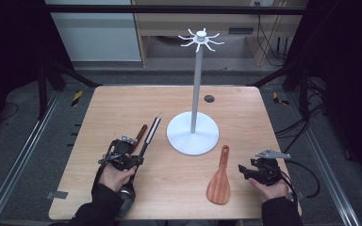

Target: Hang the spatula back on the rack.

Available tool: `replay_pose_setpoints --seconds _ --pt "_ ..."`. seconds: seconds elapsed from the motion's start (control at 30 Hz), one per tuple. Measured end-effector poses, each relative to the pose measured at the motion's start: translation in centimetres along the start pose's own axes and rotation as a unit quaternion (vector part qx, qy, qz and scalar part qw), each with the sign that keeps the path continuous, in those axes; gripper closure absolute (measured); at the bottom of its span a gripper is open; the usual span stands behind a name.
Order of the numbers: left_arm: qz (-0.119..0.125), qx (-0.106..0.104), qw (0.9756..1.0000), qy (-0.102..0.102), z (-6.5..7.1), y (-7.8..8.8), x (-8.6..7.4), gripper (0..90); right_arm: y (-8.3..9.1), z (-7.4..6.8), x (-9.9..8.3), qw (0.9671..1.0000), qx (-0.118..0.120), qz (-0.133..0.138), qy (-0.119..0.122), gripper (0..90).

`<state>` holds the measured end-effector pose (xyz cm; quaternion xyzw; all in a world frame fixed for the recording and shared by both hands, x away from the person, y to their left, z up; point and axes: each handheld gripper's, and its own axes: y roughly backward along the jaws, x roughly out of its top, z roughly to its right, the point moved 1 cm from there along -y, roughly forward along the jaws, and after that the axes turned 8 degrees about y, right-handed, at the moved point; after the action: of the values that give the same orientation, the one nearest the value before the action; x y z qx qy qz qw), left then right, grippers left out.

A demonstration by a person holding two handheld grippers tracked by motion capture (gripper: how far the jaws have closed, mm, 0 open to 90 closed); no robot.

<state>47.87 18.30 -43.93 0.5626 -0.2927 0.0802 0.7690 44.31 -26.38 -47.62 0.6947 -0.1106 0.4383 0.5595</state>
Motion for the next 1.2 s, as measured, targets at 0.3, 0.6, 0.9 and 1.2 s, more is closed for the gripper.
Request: replay_pose_setpoints --seconds 0.3,0.6,0.9,1.2 --pt "0.033 -0.013 0.9994 -0.005 0.1 1.7 0.0 74.7 0.1 0.1 0.0 1.0000 0.001 0.005 0.001 40.7" --pt "0.074 -0.025 0.9967 -0.019 0.9 4.0 0.5 74.7 0.1 0.1 0.0 1.0000 0.000 0.008 0.001 41.0" --pt "0.097 -0.032 0.9944 -0.027 1.5 5.5 0.8 74.7 0.1 0.1 0.0 1.0000 0.001 0.008 0.001 41.3" --pt "0.095 -0.035 0.9945 -0.027 1.5 5.1 1.0 74.8 0.1 0.1 0.0 1.0000 0.002 0.007 0.002 41.3"
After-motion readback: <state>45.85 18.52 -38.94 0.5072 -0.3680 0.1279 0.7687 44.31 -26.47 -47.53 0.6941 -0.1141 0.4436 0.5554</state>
